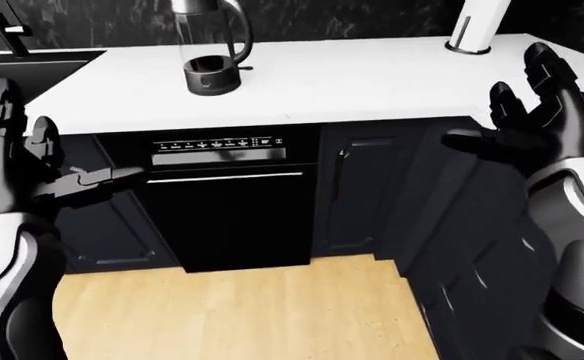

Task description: Press the button to open the lid of the electric kettle.

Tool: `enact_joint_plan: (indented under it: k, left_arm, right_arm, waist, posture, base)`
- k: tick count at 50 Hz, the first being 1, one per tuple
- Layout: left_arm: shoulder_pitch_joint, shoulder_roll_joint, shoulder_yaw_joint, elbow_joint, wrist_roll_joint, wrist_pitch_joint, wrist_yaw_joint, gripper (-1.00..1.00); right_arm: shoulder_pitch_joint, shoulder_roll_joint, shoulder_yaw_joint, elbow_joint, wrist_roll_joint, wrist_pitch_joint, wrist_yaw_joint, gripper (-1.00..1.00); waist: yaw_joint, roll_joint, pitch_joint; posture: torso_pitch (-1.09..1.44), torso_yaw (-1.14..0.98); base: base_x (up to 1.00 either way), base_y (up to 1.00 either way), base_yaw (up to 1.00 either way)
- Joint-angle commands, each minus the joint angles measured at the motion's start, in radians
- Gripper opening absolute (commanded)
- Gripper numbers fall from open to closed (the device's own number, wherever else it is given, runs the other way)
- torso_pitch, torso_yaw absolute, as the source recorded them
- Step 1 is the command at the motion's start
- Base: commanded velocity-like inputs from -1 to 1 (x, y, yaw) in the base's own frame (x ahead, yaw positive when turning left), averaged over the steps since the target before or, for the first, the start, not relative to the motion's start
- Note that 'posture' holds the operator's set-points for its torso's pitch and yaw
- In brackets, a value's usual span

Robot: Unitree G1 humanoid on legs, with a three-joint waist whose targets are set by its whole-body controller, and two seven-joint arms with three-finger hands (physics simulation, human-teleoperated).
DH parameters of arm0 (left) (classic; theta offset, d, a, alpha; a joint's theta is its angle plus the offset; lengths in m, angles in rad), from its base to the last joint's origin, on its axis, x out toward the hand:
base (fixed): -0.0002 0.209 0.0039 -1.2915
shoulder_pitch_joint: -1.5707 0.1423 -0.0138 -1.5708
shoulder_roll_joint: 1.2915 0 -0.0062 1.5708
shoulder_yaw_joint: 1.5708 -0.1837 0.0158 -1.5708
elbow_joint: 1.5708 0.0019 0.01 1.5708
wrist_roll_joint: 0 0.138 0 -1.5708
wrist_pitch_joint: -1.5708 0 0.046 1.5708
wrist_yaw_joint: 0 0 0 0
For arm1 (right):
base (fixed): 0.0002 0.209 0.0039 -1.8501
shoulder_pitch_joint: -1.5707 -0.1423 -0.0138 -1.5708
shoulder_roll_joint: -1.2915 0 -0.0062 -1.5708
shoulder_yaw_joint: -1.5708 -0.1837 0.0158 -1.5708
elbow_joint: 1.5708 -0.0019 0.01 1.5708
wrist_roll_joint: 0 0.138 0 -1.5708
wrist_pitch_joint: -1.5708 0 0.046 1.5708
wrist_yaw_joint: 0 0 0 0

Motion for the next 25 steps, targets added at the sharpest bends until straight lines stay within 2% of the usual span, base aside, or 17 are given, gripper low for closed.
enact_joint_plan:
  k: [1,4,6,8,9,10,11,12,13,16,19,22,24,25]
  left_arm:
    - [-0.028,0.03,0.032,-0.037,0.009,-0.039,0.006,1.0]
    - [-0.026,0.029,0.032,-0.037,0.008,-0.04,0.005,1.0]
    - [-0.024,0.029,0.032,-0.037,0.007,-0.04,0.004,1.0]
    - [-0.023,0.029,0.031,-0.038,0.009,-0.04,0.003,1.0]
    - [-0.024,0.03,0.031,-0.038,0.009,-0.04,0.003,1.0]
    - [-0.024,0.03,0.032,-0.037,0.01,-0.04,0.003,1.0]
    - [-0.024,0.03,0.031,-0.038,0.01,-0.04,0.003,1.0]
    - [-0.024,0.03,0.031,-0.038,0.011,-0.04,0.003,1.0]
    - [-0.024,0.03,0.031,-0.038,0.012,-0.04,0.003,1.0]
    - [-0.023,0.03,0.03,-0.039,0.014,-0.04,0.002,1.0]
    - [-0.025,0.03,0.032,-0.04,0.014,-0.038,0.002,1.0]
    - [-0.024,0.028,0.029,-0.034,0.018,-0.044,0.001,1.0]
    - [-0.027,0.029,0.028,-0.032,0.019,-0.044,0.001,1.0]
    - [-0.028,0.03,0.028,-0.032,0.018,-0.043,0.001,1.0]
  right_arm:
    - [-0.032,-0.015,-0.002,-0.047,0.011,-0.029,0.005,1.0]
    - [-0.035,-0.016,-0.001,-0.043,0.012,-0.03,0.004,1.0]
    - [-0.036,-0.018,-0.001,-0.04,0.011,-0.032,0.005,1.0]
    - [-0.037,-0.018,0.0,-0.04,0.012,-0.032,0.005,1.0]
    - [-0.037,-0.019,0.001,-0.039,0.011,-0.033,0.006,1.0]
    - [-0.038,-0.02,0.0,-0.039,0.011,-0.032,0.006,1.0]
    - [-0.037,-0.02,0.0,-0.039,0.012,-0.032,0.006,1.0]
    - [-0.037,-0.02,0.0,-0.039,0.011,-0.033,0.007,1.0]
    - [-0.037,-0.02,0.0,-0.041,0.012,-0.031,0.006,1.0]
    - [-0.035,-0.021,-0.001,-0.045,0.012,-0.029,0.007,1.0]
    - [-0.035,-0.021,-0.002,-0.048,0.013,-0.027,0.006,1.0]
    - [-0.038,-0.021,0.0,-0.049,0.013,-0.026,0.004,1.0]
    - [-0.037,-0.02,-0.001,-0.052,0.015,-0.022,0.003,1.0]
    - [-0.04,-0.02,0.0,-0.049,0.015,-0.023,0.003,1.0]
  waist:
    - [0.008,-0.002,-0.025]
    - [0.007,0.017,-0.019]
    - [0.004,0.041,-0.013]
    - [0.0,0.075,-0.017]
    - [-0.002,0.1,-0.02]
    - [-0.004,0.136,-0.032]
    - [-0.011,0.147,-0.049]
    - [0.005,0.128,-0.028]
    - [0.002,0.132,-0.015]
    - [0.009,0.097,-0.023]
    - [0.012,0.069,-0.012]
    - [0.016,0.037,-0.013]
    - [0.019,-0.003,-0.019]
    - [0.021,0.005,-0.02]
  posture:
    - [0.0,0.0]
    - [0.0,0.0]
    - [0.0,0.0]
    - [0.0,0.0]
    - [0.0,0.0]
    - [0.0,0.0]
    - [0.0,0.0]
    - [0.0,0.0]
    - [0.0,0.0]
    - [0.0,0.0]
    - [0.0,0.0]
    - [0.0,0.0]
    - [0.0,0.0]
    - [0.0,0.0]
  base:
    - [0.12,0.3,0.0]
    - [0.11,0.3,0.0]
    - [0.11,0.31,0.0]
    - [0.11,0.31,0.0]
    - [0.11,0.31,0.0]
    - [0.11,0.31,0.0]
    - [0.11,0.31,0.0]
    - [0.12,0.31,0.0]
    - [0.1,0.31,0.0]
    - [0.11,0.31,0.0]
    - [0.11,0.32,0.0]
    - [0.1,0.32,0.0]
    - [0.1,0.31,0.0]
    - [0.1,0.3,0.0]
